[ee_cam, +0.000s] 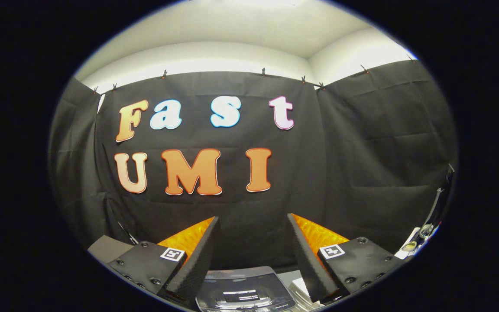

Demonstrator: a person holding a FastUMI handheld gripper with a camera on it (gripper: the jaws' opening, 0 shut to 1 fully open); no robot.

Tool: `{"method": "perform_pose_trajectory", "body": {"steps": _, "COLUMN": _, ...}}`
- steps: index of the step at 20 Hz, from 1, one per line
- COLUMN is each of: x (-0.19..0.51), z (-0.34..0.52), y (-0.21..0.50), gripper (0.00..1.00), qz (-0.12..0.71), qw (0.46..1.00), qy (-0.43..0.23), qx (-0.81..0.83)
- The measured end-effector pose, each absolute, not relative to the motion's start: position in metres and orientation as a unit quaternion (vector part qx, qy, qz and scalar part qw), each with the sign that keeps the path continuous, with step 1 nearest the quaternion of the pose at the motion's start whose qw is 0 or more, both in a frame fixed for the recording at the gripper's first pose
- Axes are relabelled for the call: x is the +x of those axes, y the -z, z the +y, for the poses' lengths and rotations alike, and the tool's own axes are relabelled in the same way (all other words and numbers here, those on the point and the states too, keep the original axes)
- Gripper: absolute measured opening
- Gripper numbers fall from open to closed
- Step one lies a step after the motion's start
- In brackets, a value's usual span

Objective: Put the clothes into the washing machine and then close the washing machine lid.

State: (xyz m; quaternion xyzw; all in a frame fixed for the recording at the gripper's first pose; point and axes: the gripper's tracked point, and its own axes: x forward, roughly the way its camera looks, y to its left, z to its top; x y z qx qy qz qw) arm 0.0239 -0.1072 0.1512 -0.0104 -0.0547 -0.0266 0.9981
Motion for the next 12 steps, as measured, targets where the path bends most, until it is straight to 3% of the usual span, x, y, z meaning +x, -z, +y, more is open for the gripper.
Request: {"method": "perform_pose_trajectory", "body": {"steps": 12, "x": 0.009, "z": -0.120, "y": -0.149, "gripper": 0.98, "qz": -0.058, "qw": 0.997, "qy": 0.046, "qx": 0.005}}
